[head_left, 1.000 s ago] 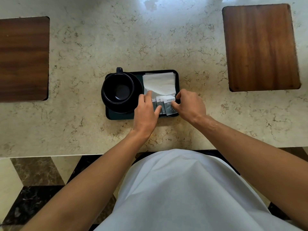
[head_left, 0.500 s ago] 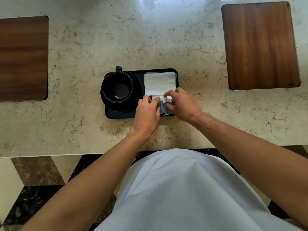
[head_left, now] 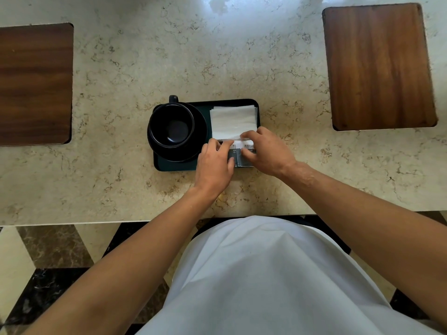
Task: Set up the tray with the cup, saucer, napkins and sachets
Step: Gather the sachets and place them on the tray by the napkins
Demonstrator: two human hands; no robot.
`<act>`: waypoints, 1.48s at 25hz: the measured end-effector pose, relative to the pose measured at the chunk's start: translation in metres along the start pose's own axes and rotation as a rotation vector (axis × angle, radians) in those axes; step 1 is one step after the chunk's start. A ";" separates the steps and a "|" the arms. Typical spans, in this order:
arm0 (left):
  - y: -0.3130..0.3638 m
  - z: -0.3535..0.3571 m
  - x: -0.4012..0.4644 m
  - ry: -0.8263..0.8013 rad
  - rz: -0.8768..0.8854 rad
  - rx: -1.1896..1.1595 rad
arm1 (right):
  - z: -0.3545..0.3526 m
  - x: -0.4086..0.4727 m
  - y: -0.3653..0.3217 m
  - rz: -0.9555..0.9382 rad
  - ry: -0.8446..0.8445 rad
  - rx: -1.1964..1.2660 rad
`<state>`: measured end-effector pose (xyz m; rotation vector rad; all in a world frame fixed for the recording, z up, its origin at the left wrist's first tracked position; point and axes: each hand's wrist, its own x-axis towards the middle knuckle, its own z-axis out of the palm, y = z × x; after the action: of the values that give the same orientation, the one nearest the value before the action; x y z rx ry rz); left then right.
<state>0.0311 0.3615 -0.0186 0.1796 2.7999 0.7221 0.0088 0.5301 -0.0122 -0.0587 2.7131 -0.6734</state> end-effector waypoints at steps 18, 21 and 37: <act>-0.003 -0.005 0.002 -0.012 -0.002 0.002 | -0.006 0.004 -0.008 0.033 -0.002 -0.062; 0.000 -0.006 0.007 -0.015 -0.035 -0.027 | -0.007 0.003 -0.009 0.018 0.069 -0.037; 0.001 -0.003 0.015 -0.121 -0.102 0.059 | -0.001 0.002 0.000 0.068 0.033 -0.082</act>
<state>0.0161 0.3631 -0.0185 0.0875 2.6940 0.5857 0.0067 0.5301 -0.0121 0.0250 2.7600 -0.5480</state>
